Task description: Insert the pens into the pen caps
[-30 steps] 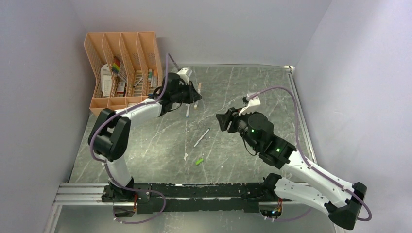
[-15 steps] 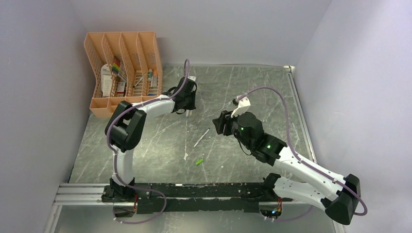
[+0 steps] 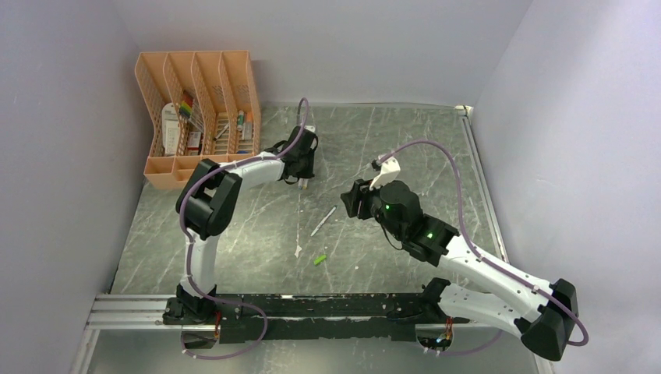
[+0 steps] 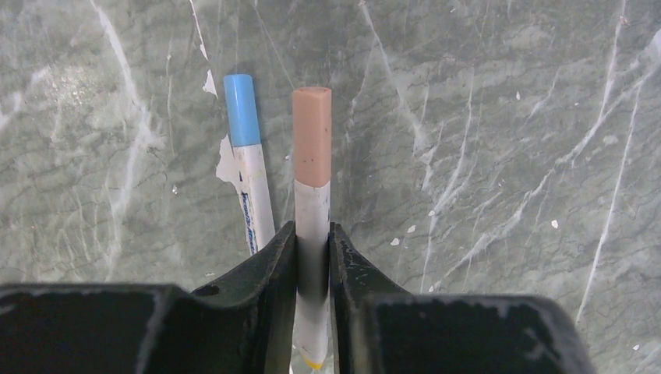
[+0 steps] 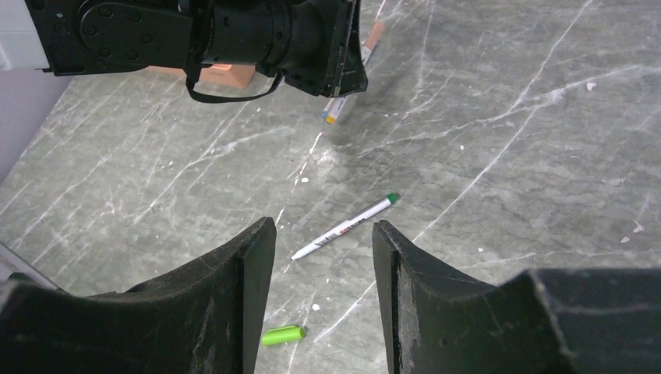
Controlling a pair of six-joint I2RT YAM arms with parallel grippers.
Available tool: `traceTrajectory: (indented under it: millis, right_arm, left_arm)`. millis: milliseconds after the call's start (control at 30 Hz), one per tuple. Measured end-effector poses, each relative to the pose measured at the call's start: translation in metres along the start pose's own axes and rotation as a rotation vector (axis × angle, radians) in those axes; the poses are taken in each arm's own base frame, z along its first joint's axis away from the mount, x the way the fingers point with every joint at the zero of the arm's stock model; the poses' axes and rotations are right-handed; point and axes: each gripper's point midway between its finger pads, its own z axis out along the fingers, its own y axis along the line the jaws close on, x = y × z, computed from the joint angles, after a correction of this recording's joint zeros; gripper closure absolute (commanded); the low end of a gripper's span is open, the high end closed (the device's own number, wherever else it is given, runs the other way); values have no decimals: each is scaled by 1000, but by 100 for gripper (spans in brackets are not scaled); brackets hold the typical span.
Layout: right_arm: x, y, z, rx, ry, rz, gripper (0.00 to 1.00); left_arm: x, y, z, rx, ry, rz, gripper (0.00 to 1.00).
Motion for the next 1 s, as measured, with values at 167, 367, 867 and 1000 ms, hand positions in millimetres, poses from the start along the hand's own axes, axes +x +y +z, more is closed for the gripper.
traceTrajectory:
  millis: [167,367,867,1000]
  right_arm:
    - [4,0,1,-5,7,-2,51]
    - [8,0,3,-4,19,-5,51]
    - [107,-16,43,113,335,-40,48]
    - [151,-13,53,148,458,-77,46]
  left_arm:
    - [2,1,2,-3,6,-1,69]
    - [1,0,1,-3,5,0,69]
    - [-64,-50,-116,182,-252,44,74]
    - [-74,-43,-163,202,-356,20,74]
